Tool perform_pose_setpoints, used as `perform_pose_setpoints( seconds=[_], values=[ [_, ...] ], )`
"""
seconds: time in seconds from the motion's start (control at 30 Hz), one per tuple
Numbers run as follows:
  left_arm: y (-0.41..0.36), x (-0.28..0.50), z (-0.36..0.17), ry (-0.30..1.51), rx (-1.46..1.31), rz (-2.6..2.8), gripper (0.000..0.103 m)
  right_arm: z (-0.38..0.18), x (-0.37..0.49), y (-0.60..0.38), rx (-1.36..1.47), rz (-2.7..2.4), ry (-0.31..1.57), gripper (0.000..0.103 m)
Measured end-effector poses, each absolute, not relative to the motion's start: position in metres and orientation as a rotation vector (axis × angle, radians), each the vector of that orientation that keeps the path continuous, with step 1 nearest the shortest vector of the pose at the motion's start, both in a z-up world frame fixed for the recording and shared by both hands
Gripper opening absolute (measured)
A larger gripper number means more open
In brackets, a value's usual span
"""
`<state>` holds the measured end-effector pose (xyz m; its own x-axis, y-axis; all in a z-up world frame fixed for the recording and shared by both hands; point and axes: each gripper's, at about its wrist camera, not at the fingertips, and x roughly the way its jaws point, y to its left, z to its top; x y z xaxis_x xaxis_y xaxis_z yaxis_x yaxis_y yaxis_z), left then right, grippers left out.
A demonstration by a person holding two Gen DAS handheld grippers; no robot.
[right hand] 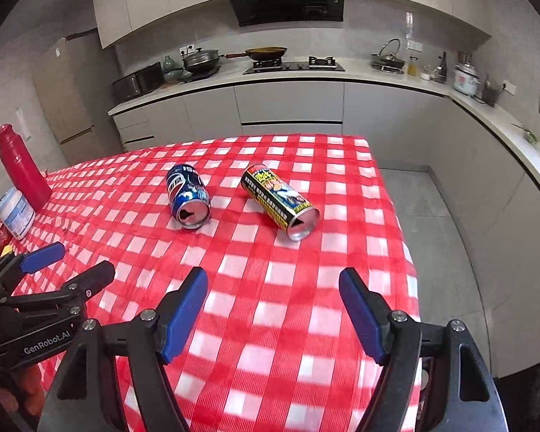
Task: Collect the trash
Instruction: 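Move both tools back over the table toward the Pepsi can and black-yellow can, then grasp the blue Pepsi can with the left tool while the right tool grasps the black-yellow can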
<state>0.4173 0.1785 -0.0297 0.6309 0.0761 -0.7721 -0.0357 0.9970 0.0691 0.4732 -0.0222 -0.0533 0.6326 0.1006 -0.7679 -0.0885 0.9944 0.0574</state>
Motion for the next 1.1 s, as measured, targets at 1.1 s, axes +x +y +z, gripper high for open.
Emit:
perform_pose_setpoints(
  seconds=[1.1],
  values=[
    [0.224,0.58,-0.112,1.082,-0.411,0.163,0.085,-0.165,0.674,-0.031,-0.08,0.286,1.061,0.079]
  ],
)
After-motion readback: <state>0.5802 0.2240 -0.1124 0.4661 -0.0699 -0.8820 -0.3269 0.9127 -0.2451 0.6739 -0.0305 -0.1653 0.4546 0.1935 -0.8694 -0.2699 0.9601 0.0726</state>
